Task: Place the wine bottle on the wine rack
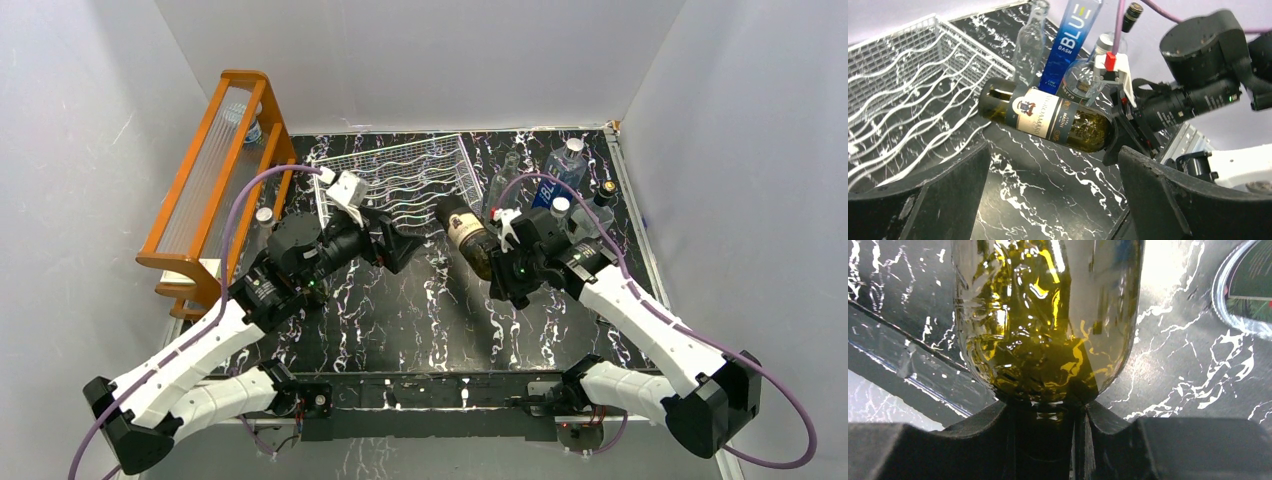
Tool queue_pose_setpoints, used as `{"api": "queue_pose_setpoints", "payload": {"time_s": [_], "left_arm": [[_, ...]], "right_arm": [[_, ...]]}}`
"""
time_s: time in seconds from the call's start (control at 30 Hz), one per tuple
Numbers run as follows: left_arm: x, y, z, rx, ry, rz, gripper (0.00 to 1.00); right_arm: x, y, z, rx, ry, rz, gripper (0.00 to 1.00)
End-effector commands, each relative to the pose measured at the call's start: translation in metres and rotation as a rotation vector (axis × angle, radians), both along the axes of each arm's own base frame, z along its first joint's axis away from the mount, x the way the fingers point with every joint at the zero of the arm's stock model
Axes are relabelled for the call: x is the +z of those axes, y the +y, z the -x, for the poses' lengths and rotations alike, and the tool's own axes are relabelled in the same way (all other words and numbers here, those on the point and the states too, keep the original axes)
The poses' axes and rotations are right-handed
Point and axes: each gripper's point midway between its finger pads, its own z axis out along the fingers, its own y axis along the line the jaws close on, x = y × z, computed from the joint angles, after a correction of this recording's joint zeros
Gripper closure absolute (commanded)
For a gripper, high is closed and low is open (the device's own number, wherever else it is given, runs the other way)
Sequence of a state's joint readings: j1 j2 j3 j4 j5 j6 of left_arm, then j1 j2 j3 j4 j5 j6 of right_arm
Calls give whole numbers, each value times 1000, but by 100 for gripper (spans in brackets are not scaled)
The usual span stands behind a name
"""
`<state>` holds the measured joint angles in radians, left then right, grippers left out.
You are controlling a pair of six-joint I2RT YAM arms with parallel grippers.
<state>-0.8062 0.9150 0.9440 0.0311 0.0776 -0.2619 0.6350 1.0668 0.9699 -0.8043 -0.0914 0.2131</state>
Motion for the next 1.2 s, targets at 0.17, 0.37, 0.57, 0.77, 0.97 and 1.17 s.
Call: {"api": "queue_pose_setpoints", "payload": {"time_s": [0.17, 0.37, 0.57, 0.77, 0.97, 1.17], "left_arm": [[5, 35, 1, 177, 150, 6, 2], [12, 52, -8, 260, 101, -31, 2], [18, 45, -8, 234, 82, -13, 2], [13, 33, -6, 190, 129, -4, 2], [16, 23, -3, 130, 110, -4, 2], [12, 31, -17, 192, 94, -124, 2]], "right_arm": [[10, 20, -34, -46, -137, -102, 100], [-7, 27, -32, -15, -103, -111, 100], [-17, 33, -36, -13, -91, -120, 100], [-26, 36, -47, -81, -99, -136, 100], [-25, 40, -61, -144, -146, -173, 100], [-19, 52, -82, -188, -211, -245, 100]]}}
